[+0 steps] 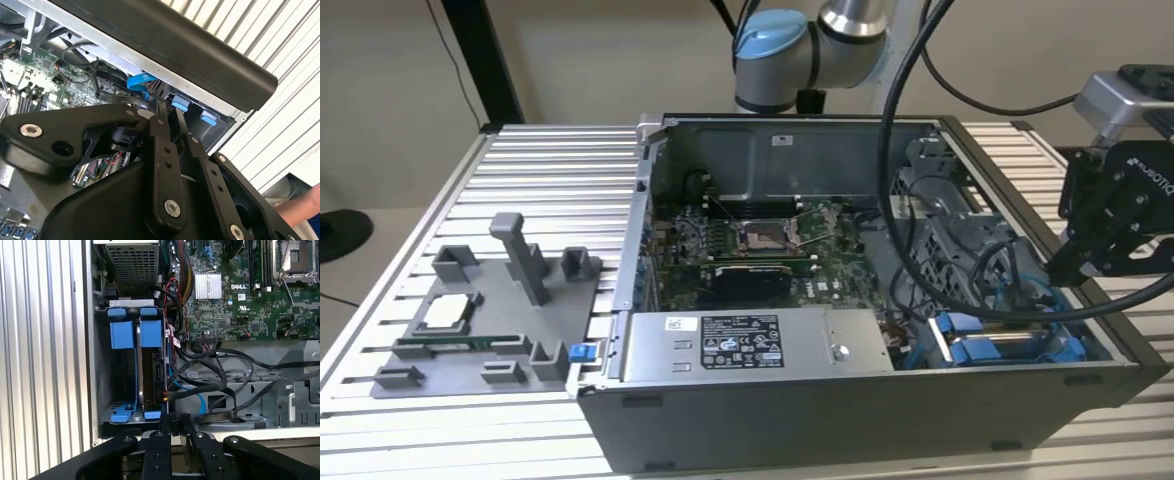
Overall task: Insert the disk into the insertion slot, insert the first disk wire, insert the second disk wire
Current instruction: 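Insert the second disk wire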
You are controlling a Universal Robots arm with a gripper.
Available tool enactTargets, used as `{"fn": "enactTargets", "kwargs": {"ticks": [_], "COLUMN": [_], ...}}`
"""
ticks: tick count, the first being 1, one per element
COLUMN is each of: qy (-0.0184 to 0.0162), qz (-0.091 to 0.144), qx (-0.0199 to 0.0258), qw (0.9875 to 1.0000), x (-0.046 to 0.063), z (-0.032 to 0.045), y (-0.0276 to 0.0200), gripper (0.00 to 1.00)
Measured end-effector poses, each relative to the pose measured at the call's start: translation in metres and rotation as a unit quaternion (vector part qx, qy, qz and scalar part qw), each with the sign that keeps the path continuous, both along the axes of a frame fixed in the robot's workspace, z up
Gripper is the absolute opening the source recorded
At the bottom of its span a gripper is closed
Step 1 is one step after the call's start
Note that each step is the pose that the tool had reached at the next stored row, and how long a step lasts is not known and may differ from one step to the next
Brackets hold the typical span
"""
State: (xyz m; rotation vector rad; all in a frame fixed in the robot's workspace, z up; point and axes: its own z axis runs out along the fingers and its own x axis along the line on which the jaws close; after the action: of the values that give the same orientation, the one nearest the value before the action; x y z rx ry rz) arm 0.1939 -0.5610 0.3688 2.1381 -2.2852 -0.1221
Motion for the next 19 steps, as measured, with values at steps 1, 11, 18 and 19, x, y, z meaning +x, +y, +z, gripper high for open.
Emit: {"fn": "enactTargets", "kwargs": {"ticks": [1,11,18,19], "qy": [0.0000,0.0000,0.0000,0.0000], "qz": [0.000,0.000,0.000,0.000], "qx": [0.0001,0.0003,0.0004,0.0004], "qw": [1.0000,1.0000,1.0000,1.0000], "x": [0.0000,0.0000,0.0000,0.0000], "z": [0.0000,-0.0003,-0.0005,-0.0005], "y": [0.0000,0.0000,0.0000,0.0000], "gripper": [0.00,0.00,0.00,0.00]}}
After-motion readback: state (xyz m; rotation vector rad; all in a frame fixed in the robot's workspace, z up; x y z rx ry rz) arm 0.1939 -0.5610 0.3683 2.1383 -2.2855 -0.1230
